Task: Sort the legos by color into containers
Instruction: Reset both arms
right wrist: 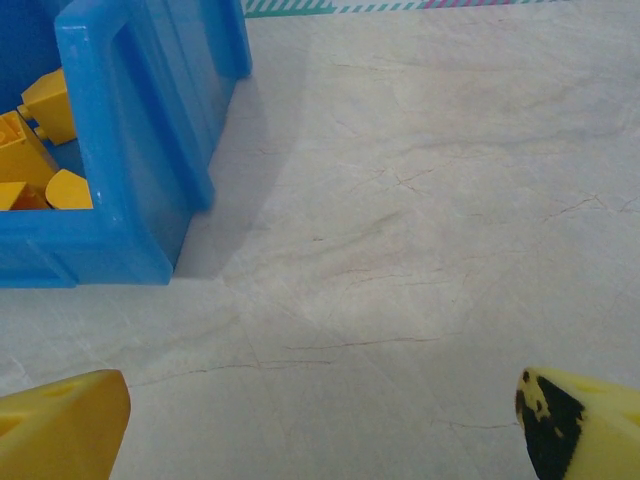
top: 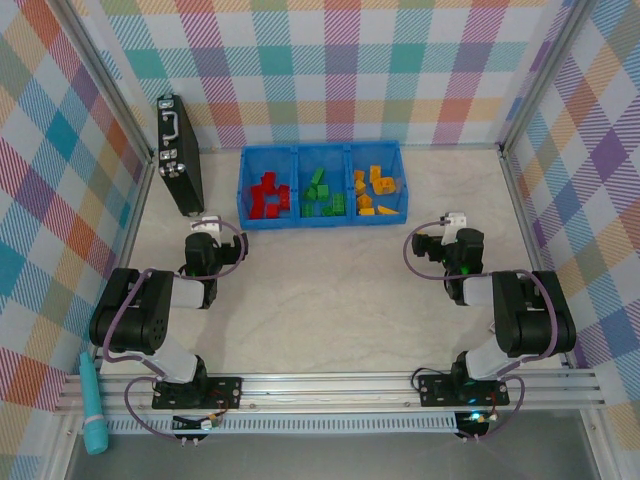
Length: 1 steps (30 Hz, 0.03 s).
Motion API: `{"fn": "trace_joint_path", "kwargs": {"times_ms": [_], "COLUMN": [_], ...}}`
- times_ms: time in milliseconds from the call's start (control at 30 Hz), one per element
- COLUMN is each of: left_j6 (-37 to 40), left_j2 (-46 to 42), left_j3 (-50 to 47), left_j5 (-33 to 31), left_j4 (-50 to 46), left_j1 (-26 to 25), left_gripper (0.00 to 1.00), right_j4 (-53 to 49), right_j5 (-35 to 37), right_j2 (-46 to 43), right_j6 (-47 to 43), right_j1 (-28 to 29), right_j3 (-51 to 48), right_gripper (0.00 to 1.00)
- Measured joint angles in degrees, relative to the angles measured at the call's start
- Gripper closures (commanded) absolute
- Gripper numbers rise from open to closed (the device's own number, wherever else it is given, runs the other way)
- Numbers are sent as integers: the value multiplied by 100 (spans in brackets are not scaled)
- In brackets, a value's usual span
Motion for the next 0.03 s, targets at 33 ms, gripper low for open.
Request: {"fn": "trace_joint_path", "kwargs": {"times_ms": [33], "left_j6": [0], "left_j2": [0], "left_j3": [0], "left_j5": [0], "left_j4": [0], "left_j1": [0], "left_gripper": [0], "right_j4": [0], "right_j5": [-4], "right_j2": [0], "right_j6": [0], "right_j1": [0], "right_j3": [0], "right_gripper": [1]}}
